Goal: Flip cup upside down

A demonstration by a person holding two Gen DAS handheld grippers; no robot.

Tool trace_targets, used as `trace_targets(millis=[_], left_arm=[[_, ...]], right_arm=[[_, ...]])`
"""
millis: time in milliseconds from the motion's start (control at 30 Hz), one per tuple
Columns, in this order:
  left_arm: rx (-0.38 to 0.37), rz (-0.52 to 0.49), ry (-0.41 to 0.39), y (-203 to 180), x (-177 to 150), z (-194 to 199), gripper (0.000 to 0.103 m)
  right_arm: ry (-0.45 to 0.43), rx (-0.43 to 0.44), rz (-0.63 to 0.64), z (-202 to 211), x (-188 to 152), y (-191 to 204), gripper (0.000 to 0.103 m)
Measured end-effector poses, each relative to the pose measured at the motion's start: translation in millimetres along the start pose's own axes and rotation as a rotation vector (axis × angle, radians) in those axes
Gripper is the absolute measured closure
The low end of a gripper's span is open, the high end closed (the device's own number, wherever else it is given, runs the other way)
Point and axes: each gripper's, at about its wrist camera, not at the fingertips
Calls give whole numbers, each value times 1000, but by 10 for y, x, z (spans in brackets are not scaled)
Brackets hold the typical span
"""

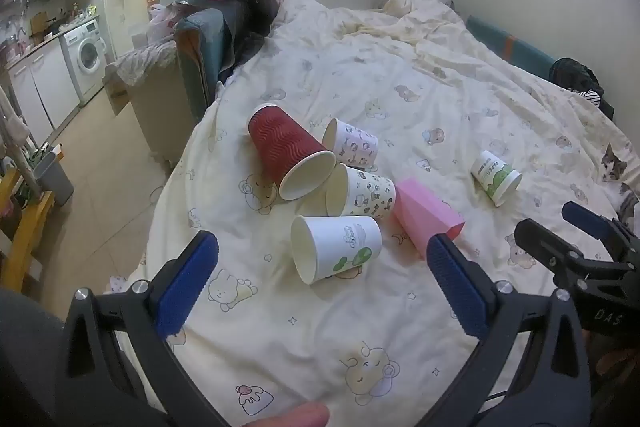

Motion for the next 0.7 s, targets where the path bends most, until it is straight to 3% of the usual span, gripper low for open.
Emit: trace_targets(millis=[700], left_arm=[[8, -2, -1, -4, 3, -20, 0]], right_arm=[[1, 3, -2, -10, -16, 12, 0]])
Point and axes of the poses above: each gripper's, at about its wrist camera, not at the fingertips, and z roughly against the way its jaws point, y to its left, x to its top, and after that the axes turned 8 degrees about -z, right-handed
